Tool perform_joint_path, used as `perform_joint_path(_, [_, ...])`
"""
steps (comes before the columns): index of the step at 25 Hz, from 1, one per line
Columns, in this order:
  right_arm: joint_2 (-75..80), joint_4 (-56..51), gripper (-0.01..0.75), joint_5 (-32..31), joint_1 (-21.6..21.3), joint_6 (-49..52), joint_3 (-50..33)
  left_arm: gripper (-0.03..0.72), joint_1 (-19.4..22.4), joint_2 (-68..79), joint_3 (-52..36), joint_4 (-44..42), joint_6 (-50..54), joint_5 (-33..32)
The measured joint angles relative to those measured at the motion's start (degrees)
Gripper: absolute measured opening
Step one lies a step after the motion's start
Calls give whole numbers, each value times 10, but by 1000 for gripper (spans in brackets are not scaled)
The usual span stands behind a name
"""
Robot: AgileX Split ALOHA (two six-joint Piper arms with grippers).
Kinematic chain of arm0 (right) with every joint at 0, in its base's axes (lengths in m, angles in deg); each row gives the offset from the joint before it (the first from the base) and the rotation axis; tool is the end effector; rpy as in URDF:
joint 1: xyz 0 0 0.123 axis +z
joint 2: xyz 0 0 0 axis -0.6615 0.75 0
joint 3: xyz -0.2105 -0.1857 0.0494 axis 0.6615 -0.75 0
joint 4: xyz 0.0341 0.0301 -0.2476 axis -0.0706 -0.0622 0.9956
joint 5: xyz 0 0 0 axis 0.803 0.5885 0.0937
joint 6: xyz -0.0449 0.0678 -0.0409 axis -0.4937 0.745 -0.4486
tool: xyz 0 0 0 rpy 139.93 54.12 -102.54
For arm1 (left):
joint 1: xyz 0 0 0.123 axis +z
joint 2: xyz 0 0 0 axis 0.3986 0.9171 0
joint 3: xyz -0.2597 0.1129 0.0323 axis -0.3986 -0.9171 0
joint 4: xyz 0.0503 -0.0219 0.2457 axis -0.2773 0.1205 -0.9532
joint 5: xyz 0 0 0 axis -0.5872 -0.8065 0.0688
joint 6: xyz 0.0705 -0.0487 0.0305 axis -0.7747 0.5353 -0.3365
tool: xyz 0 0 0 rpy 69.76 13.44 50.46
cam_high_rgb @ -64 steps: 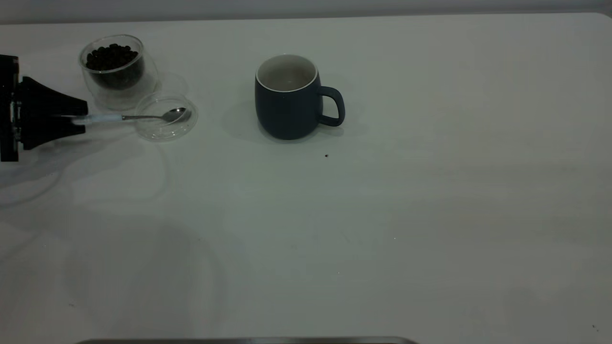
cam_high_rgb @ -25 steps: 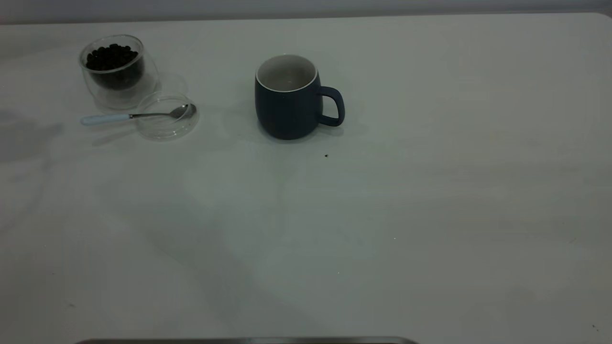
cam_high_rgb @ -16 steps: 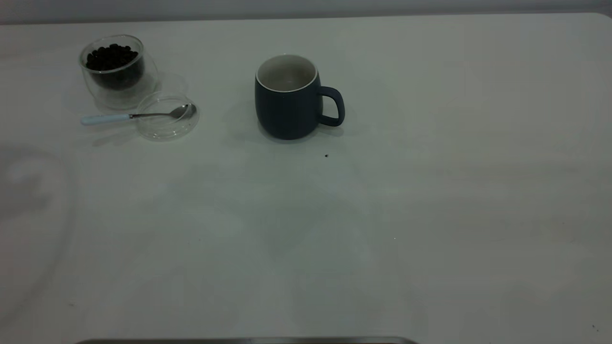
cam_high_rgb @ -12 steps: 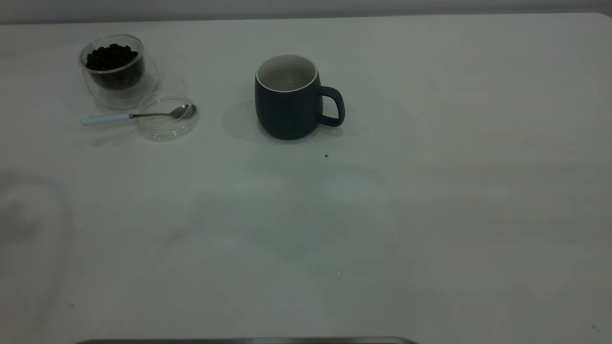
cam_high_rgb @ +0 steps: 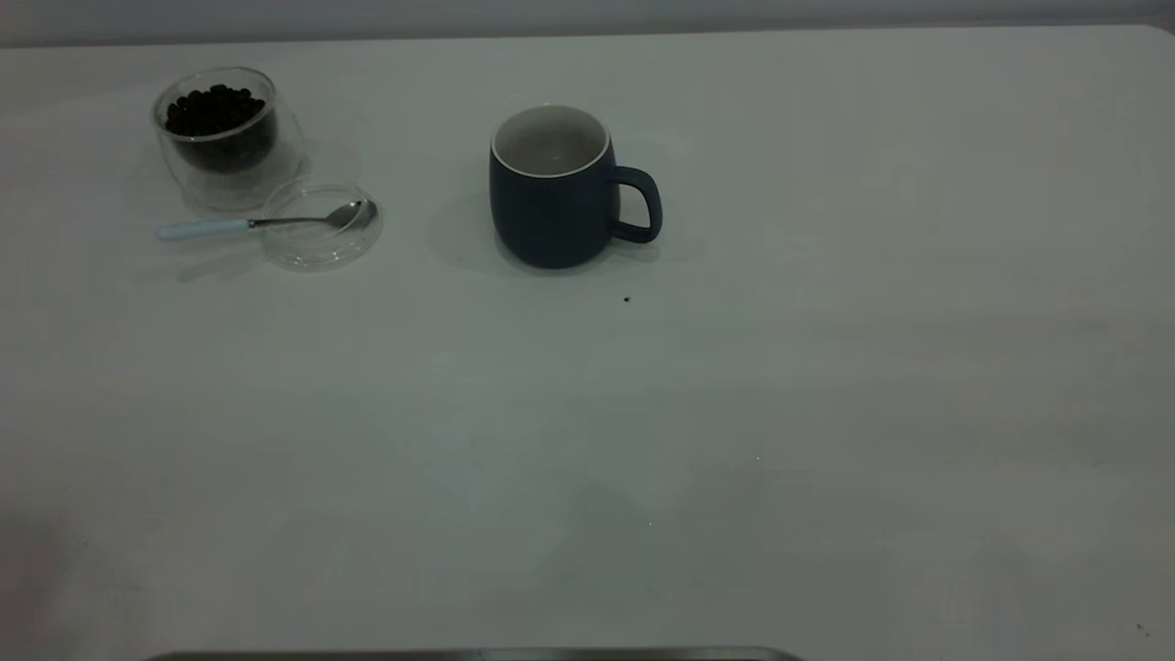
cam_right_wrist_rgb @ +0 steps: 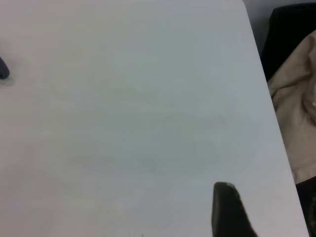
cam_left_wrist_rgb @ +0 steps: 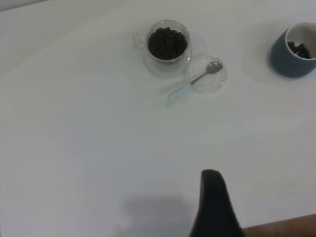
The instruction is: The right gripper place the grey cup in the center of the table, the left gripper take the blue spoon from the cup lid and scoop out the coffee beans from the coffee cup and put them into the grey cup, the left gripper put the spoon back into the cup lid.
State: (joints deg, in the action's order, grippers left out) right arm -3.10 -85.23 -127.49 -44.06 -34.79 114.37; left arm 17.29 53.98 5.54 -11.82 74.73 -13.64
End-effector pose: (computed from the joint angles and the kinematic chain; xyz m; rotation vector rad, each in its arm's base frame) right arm -0.0070 0.0008 0.2636 -0.0220 2.1276 -0.0583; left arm 0.1454 -0.0178 0.4311 0.2299 2.3064 -0.0387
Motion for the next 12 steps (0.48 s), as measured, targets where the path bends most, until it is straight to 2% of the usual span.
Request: perform_joint_path(12, [0,0,358,0,0,0,0,582,0,-230,-314,-4,3,0])
